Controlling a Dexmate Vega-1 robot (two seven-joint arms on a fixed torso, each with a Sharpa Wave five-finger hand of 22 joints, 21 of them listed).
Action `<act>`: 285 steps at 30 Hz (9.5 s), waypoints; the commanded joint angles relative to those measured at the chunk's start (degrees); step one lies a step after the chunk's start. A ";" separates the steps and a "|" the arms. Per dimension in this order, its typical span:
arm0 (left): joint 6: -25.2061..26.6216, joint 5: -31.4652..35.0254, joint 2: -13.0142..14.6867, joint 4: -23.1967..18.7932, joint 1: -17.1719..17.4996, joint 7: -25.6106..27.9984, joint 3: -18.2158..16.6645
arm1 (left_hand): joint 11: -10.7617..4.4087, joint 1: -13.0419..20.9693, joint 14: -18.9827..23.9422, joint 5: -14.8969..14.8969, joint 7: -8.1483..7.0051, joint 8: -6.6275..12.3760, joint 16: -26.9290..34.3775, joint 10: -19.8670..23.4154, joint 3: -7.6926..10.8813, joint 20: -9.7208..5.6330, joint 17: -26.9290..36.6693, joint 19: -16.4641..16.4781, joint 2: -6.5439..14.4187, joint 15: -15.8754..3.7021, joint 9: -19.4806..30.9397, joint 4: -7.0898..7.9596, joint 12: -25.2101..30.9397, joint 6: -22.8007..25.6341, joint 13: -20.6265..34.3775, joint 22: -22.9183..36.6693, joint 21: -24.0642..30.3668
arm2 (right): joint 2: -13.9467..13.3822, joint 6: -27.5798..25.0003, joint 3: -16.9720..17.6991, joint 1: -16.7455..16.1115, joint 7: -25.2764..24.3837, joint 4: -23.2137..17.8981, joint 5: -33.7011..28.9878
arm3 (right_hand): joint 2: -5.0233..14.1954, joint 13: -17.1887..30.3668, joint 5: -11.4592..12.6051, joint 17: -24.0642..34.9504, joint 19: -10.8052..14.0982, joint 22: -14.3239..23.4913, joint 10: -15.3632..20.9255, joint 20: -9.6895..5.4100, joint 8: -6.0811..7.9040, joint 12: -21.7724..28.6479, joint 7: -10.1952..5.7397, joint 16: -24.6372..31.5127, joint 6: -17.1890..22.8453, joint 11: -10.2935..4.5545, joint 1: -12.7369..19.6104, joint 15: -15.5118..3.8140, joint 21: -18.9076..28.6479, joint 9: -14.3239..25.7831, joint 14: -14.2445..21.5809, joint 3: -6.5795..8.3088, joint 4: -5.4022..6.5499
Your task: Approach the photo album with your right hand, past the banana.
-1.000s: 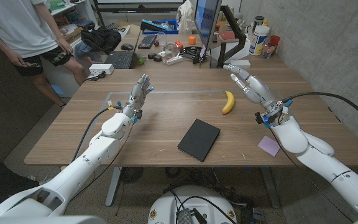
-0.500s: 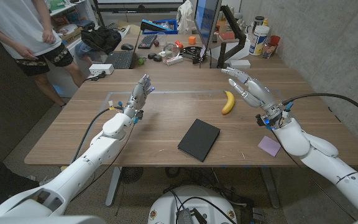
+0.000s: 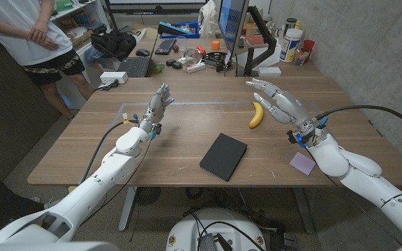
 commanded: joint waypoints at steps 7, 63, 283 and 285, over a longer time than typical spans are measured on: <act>-0.37 -0.44 0.14 0.43 0.24 -0.58 -0.22 | 0.02 -0.08 -10.41 0.36 -0.33 0.35 0.53 -8.47 -0.23 -1.54 0.04 -11.19 7.08 -0.67 0.22 0.05 0.29 -7.72 0.13 0.23 0.52 | -1.57 -1.87 -1.71 -0.07 -0.29 -1.46 -1.57 | 2.43 0.13 0.08 0.07 0.28 0.12 -0.40 -5.21 -0.24 -0.31 -0.14 -0.14 0.29 -0.28 1.04 -0.51 -0.18 0.18 -0.23 0.21 -0.60; -0.11 -0.17 -0.11 0.73 0.20 -0.37 0.17 | 0.08 -0.06 -10.59 0.64 -0.52 0.32 0.46 -8.61 -0.69 -1.02 0.03 -11.52 7.13 -0.58 0.22 0.05 0.30 -7.70 0.13 0.18 0.75 | -6.83 -5.13 -7.48 1.77 1.03 -3.95 -5.91 | 2.75 0.16 -0.02 0.18 0.23 0.10 -0.79 -5.08 -0.33 -0.76 -0.41 -0.04 0.35 -0.59 1.69 -0.67 -0.63 0.32 -0.73 0.18 -1.25; -3.39 -1.94 -0.46 10.83 -3.44 -7.27 -0.13 | 0.15 -0.07 -10.78 1.51 -2.42 0.39 0.43 -9.03 -1.82 -0.21 0.01 -12.29 7.25 -0.35 0.26 0.08 0.39 -7.77 0.13 0.01 1.78 | -6.27 -16.63 -27.56 14.88 15.73 -4.92 -16.54 | 3.55 0.24 -0.19 0.30 -0.29 0.16 -4.14 -3.70 -0.56 -1.54 -1.36 0.02 -2.30 -1.30 1.96 -0.12 -2.28 0.48 -3.77 -0.03 -0.31; -3.42 -1.98 -0.46 10.99 -3.50 -7.37 -0.15 | 0.16 -0.07 -10.78 1.51 -2.42 0.39 0.42 -9.03 -1.83 -0.28 0.01 -12.31 7.25 -0.35 0.26 0.08 0.39 -7.78 0.13 0.01 1.78 | -6.15 -16.73 -27.76 15.05 15.85 -4.86 -16.78 | 3.59 0.24 -0.18 0.30 -0.33 0.16 -4.15 -3.71 -0.56 -1.54 -1.37 0.01 -2.31 -1.25 1.99 -0.16 -2.31 0.48 -3.78 0.01 -0.32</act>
